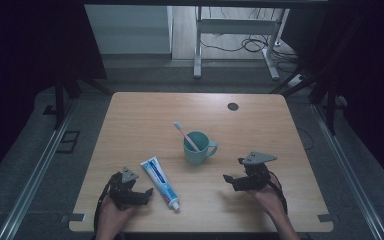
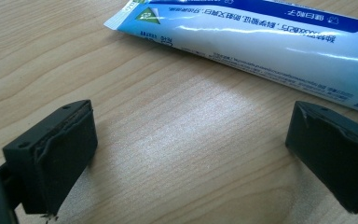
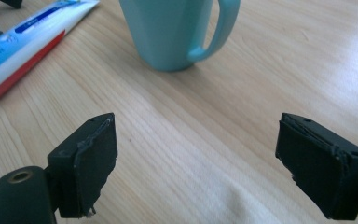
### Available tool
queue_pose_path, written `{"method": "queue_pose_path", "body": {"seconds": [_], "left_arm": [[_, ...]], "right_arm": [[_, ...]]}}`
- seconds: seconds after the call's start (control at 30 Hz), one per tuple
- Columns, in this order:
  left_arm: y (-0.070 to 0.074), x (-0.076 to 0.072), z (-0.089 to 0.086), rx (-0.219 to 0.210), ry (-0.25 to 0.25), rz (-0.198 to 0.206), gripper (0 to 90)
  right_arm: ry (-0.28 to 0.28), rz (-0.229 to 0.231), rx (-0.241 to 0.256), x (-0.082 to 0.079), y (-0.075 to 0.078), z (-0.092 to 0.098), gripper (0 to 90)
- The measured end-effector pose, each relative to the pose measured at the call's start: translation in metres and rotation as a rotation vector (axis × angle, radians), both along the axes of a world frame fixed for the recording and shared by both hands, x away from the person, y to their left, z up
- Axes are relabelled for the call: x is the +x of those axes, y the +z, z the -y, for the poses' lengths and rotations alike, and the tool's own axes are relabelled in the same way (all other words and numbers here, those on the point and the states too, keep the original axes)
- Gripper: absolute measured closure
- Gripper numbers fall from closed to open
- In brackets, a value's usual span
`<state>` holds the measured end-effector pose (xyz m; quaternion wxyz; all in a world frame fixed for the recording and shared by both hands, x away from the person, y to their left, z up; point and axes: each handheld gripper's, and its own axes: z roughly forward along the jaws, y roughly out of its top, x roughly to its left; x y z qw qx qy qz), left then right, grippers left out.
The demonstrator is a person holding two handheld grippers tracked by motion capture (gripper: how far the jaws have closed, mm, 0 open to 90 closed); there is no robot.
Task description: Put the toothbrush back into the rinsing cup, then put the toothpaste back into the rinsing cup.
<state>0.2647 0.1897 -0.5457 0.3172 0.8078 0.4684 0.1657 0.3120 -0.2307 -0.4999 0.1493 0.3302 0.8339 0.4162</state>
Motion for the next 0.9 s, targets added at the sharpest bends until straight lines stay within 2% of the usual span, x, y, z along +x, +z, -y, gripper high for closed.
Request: {"method": "queue_pose_path", "body": {"seconds": [0.43,0.73,0.9], "left_arm": [[0.0,0.0,-0.001,0.001,0.0,0.005,3.1],[0.002,-0.002,-0.005,-0.012,0.025,0.019,12.6],[0.004,0.001,-0.008,-0.022,0.018,-0.004,14.4]], "right_arm": [[-0.009,-0.009,-0.002,-0.012,-0.018,0.011,13.0],[0.001,-0.029,-0.019,-0.016,-0.028,0.018,13.2],[0.025,-0.058,-0.042,-0.018,-0.035,0.017,13.2]]}}
